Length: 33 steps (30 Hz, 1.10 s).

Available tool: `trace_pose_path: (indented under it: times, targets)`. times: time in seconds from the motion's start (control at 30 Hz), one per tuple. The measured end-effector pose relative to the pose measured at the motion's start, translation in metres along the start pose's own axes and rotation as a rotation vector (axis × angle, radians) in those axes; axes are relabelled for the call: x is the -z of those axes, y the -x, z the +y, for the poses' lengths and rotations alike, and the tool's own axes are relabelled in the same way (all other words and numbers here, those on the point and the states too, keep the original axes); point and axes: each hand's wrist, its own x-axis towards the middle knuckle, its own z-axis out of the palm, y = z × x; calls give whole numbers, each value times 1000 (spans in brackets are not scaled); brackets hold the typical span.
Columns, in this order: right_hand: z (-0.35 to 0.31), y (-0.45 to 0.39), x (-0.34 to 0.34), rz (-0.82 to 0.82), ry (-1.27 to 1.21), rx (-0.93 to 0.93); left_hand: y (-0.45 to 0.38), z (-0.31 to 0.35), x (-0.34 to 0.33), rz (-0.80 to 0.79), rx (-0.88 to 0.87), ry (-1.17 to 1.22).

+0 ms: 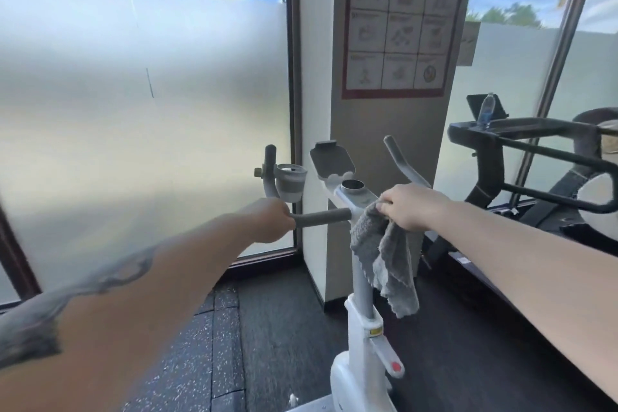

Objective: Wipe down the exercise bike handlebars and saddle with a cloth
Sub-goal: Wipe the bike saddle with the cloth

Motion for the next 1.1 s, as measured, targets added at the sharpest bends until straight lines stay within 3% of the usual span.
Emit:
trace_pose_path:
  times: [0.6, 0.83, 0.93, 1.1]
  targets:
    - [-41, -194, 27, 62, -19, -124, -209, -63, 54, -41, -92, -95]
    - [-41, -243, 28, 170, -76, -278, -260, -67, 43, -74, -139, -69]
    - [-32, -272, 33, 292, -131, -329, -277, -63, 42, -42, -139, -56]
    - [-22, -321, 47, 446, -151, -274, -307, -58, 58, 35, -126, -56]
